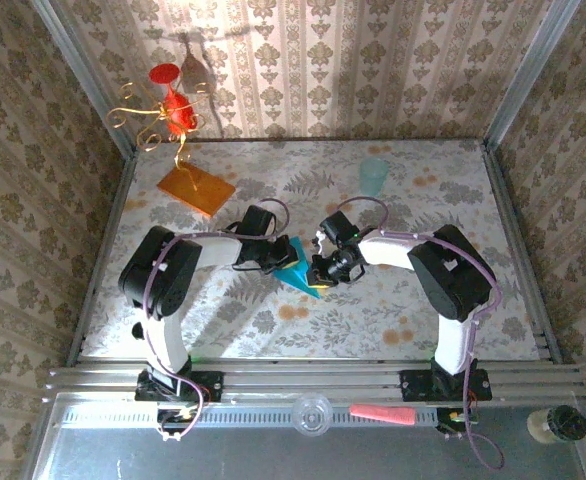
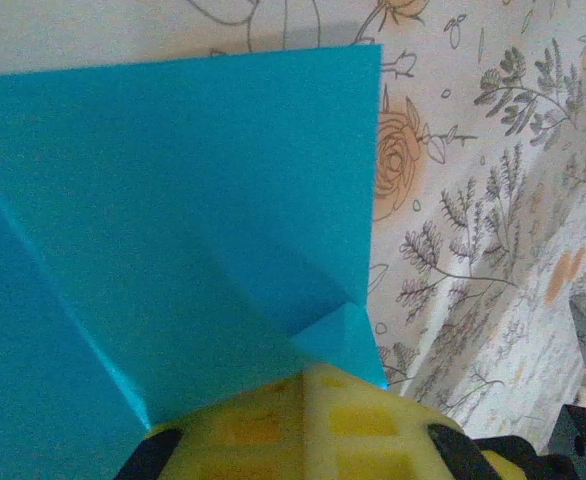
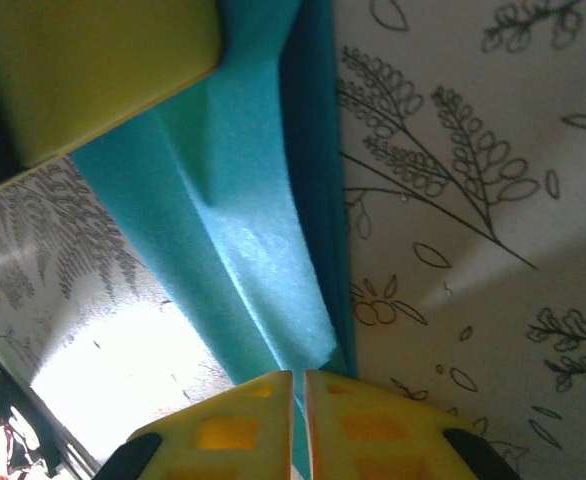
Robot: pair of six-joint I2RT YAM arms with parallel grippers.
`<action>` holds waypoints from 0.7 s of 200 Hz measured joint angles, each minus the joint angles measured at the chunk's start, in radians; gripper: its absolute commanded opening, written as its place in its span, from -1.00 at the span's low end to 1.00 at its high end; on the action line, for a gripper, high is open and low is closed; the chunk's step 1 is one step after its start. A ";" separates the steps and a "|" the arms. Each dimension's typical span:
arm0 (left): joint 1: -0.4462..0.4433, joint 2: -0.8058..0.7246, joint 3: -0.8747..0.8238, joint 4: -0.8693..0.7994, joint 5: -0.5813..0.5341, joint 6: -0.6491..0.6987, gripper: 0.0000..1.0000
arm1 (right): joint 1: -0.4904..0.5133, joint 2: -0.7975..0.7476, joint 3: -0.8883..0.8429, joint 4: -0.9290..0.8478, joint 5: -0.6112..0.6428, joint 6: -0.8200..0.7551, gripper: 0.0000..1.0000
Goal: Fold a paper plane with a square sheet of paper (pick it up from the middle)
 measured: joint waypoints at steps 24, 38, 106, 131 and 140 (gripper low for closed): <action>-0.009 -0.027 0.000 -0.022 -0.022 0.008 -0.80 | 0.000 0.001 0.000 0.000 0.000 -0.003 -0.71; -0.016 -0.047 -0.001 -0.021 -0.030 0.008 -0.79 | 0.000 0.001 0.000 0.000 0.000 -0.003 -0.71; -0.076 -0.110 -0.066 0.026 -0.036 0.008 -0.81 | 0.000 0.001 0.000 0.000 0.002 -0.003 -0.71; -0.094 -0.110 -0.076 0.030 -0.036 0.013 -0.81 | 0.000 0.001 0.000 -0.001 0.004 -0.003 -0.72; -0.100 -0.110 -0.077 0.032 -0.036 0.016 -0.82 | 0.001 0.001 0.000 -0.001 0.005 -0.003 -0.72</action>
